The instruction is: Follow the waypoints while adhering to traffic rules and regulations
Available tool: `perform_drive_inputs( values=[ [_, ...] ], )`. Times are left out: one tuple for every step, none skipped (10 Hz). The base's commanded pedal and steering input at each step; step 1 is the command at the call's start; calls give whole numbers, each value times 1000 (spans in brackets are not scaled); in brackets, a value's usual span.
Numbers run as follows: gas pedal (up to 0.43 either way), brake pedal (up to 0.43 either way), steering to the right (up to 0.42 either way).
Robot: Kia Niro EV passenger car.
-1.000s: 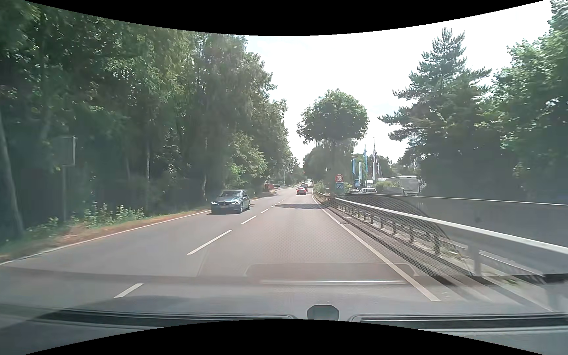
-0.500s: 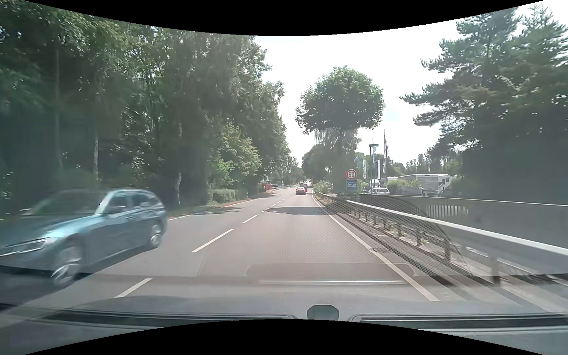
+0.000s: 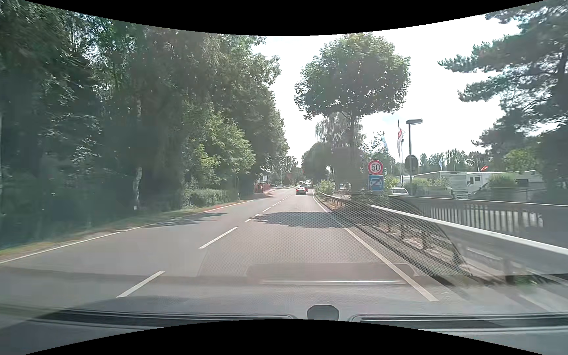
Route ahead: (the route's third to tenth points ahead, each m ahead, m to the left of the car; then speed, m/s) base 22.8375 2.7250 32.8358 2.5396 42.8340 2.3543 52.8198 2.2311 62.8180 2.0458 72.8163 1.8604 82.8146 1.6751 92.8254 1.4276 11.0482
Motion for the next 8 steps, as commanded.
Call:
perform_drive_inputs(
  values=[
    [0, 0, -2],
    [0, 0, -1],
    [0, 0, -1],
    [0, 0, -1],
    [0, 0, -1],
    [0, 0, 0],
    [0, 0, 0],
    [0, 0, 0]
  ],
)
